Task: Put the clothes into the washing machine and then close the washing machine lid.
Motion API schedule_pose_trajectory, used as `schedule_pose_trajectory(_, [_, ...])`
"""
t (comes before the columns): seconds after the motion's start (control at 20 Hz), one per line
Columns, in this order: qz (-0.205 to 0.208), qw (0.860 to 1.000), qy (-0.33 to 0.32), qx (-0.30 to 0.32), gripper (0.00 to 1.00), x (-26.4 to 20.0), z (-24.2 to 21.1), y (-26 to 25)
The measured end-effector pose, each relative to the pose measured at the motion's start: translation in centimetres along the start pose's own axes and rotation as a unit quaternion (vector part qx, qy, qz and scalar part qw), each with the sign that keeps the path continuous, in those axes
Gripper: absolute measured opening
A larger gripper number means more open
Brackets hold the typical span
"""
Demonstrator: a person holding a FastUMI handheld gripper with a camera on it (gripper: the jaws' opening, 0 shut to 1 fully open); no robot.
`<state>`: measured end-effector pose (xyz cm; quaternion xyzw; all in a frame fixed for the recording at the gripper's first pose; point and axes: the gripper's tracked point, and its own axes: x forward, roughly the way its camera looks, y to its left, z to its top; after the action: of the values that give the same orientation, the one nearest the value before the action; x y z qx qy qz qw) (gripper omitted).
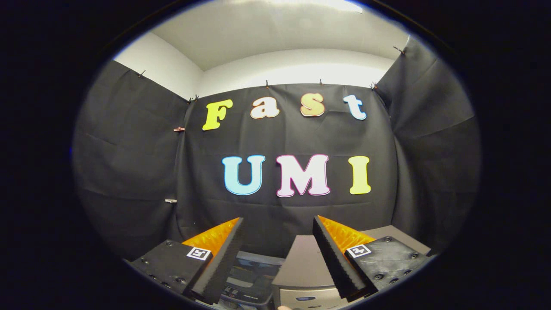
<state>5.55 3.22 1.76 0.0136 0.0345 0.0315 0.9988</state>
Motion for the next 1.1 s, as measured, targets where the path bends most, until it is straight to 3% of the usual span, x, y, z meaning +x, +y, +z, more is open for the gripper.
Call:
schedule_pose_trajectory(0.3, [0.018,0.999,-0.025,-0.017,0.98,-6.1,1.4,-2.4])
schedule_pose_trajectory(0.55, [-0.015,0.999,-0.013,-0.038,0.99,-8.8,0.7,-5.1])
schedule_pose_trajectory(1.1, [-0.036,0.999,-0.022,-0.031,0.99,-9.7,1.2,-5.9])
